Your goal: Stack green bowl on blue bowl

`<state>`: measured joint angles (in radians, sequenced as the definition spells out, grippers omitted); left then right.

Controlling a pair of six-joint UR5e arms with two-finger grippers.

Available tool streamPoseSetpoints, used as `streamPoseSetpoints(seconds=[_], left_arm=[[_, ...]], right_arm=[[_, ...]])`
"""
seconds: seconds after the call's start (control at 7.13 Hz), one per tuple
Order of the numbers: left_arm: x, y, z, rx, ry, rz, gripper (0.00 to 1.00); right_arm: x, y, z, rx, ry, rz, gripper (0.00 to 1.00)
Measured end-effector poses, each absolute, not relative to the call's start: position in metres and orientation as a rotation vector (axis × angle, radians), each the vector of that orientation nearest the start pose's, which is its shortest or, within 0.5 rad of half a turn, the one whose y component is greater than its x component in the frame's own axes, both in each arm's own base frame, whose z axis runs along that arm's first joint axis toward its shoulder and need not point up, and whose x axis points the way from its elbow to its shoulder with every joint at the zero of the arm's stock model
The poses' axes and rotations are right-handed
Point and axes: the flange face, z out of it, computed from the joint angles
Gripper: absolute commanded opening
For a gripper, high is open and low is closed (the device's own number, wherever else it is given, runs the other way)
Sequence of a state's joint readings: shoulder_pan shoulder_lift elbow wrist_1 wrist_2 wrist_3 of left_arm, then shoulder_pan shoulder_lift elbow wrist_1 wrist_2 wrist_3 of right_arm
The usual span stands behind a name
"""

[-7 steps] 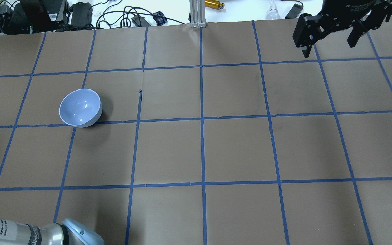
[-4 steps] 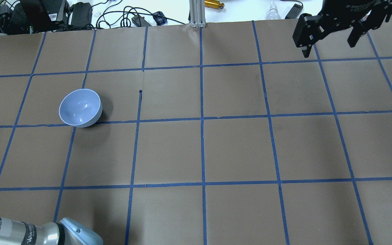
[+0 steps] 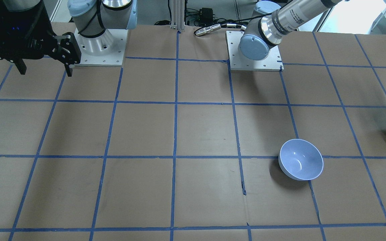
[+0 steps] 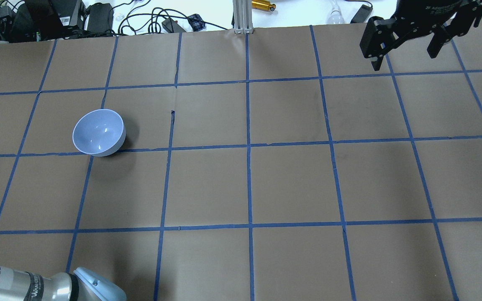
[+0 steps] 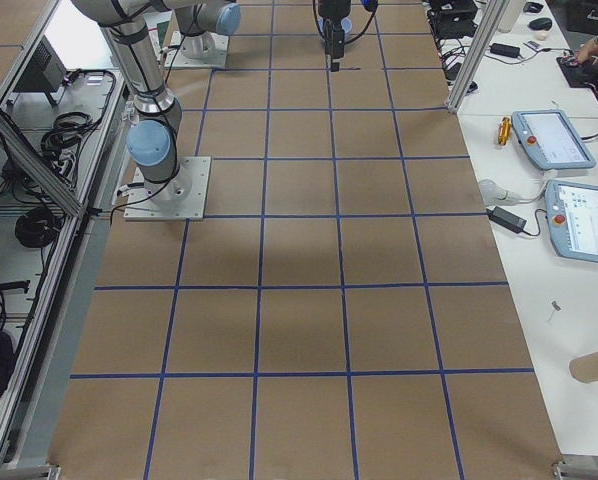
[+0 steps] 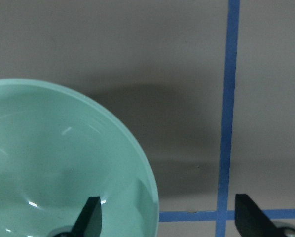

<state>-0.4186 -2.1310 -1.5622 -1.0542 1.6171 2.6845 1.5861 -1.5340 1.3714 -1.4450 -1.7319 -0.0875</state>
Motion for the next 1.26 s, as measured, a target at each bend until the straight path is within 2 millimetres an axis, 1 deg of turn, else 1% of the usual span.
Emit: streamPoseSetpoints(seconds=[0.14,0.28,0.42,0.56,0.7,0.98,1.12,1.26], left_arm=[[0.5483,-0.3827,0.2109,2.214,2.302,0.046,0.83],[0.5490,-0.3819,0.2097,2.211,2.307,0.043,0.82],[0.5493,-0.3817,0.2096,2.206,2.312,0.042,0.77],[0.5495,-0.3815,0.2094,2.203,2.314,0.042,0.63],[0.5494,-0.3815,0.2092,2.202,2.315,0.041,0.55],[0.5492,-0.3816,0.2091,2.202,2.315,0.039,0.28],[0.5489,-0.3816,0.2096,2.203,2.314,0.040,0.18],[0.5487,-0.3815,0.2103,2.203,2.313,0.042,0.00]], right_arm=[[0.1251,-0.5041,0.5561,-0.165,3.299,-0.051,1.00],[0.1251,-0.5041,0.5561,-0.165,3.299,-0.051,1.00],[0.1251,-0.5041,0.5561,-0.165,3.299,-0.051,1.00],[0.1251,-0.5040,0.5561,-0.165,3.299,-0.051,1.00],[0.1251,-0.5041,0.5561,-0.165,3.299,-0.051,1.00],[0.1251,-0.5040,0.5561,-0.165,3.299,-0.051,1.00],[0.1251,-0.5041,0.5561,-0.165,3.299,-0.051,1.00],[0.1251,-0.5041,0.5561,-0.165,3.299,-0.051,1.00]])
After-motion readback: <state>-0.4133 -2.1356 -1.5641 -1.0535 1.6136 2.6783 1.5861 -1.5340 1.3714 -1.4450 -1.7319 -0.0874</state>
